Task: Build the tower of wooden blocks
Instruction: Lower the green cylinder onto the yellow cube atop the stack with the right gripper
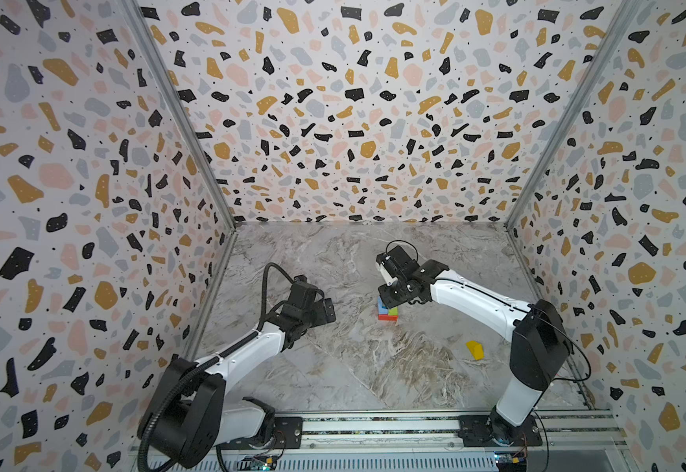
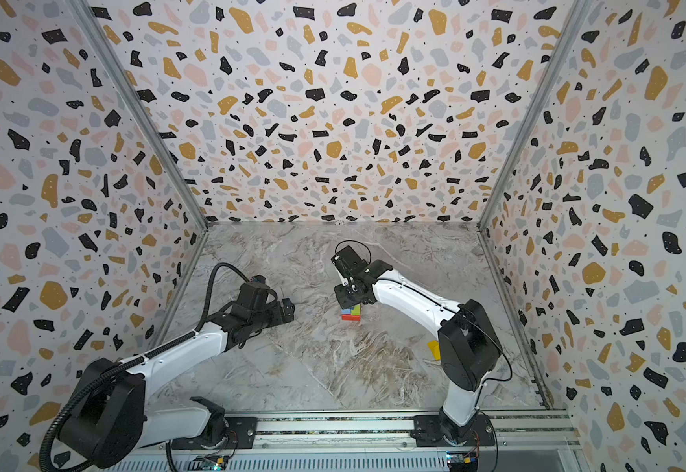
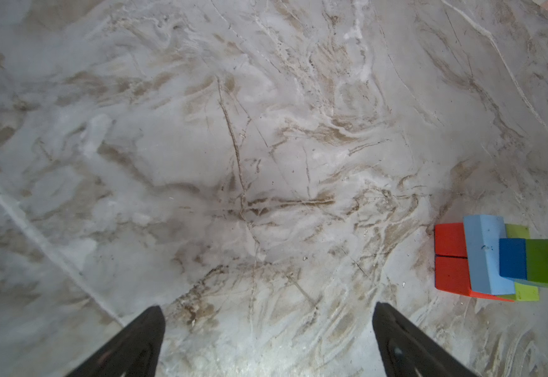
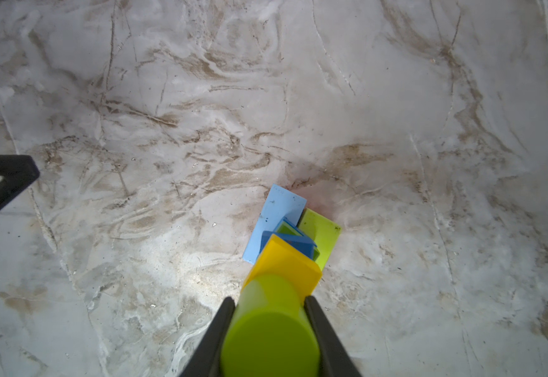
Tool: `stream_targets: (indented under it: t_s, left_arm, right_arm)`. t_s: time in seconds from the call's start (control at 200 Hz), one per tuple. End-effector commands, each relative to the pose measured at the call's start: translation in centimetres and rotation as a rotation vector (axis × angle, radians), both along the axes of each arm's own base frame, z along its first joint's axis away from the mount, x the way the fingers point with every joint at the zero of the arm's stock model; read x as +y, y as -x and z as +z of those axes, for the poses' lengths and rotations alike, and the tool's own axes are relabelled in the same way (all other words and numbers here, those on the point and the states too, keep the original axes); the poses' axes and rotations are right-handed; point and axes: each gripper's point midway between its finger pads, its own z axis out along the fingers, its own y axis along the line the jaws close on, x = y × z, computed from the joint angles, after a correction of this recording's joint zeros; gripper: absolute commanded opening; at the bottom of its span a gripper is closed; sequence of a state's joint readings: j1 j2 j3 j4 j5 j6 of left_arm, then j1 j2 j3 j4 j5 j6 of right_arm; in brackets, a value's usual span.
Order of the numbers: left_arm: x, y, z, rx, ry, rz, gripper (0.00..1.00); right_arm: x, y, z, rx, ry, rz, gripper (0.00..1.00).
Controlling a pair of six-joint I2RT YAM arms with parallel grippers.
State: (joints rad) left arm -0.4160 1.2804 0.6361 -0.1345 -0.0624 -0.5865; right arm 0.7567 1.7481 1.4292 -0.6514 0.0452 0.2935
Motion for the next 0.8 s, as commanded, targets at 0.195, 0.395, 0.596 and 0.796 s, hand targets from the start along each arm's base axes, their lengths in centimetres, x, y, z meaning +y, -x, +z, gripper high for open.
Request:
stream_targets:
  t_s: [0.195, 0.395, 0.596, 0.796]
  left_arm:
    - [-0.27, -0.46, 0.27, -0.022, -0.008, -0.015, 1.00]
    - [-0.34, -0.48, 0.22, -0.021, -0.007, -0.017, 1.00]
    - [-0.36, -0.46, 0.26, -0.022, -0.009, -0.019, 1.00]
    - [-0.32, -0.40, 0.02, -0.017, -0.011, -0.018, 1.00]
  right_arm:
    - [0.01, -0.35, 0.58, -0.010, 0.003, -0.007, 0.28]
    - [-0.05, -0.39, 0.61, -0.011, 0.004, -0.010, 0.32]
    - [-0.15, -0.40, 0.61, -0.013, 0.009, -0.011, 0.36]
    - [-0.21, -0.42, 0.90, -0.018, 0.006, -0.014, 0.44]
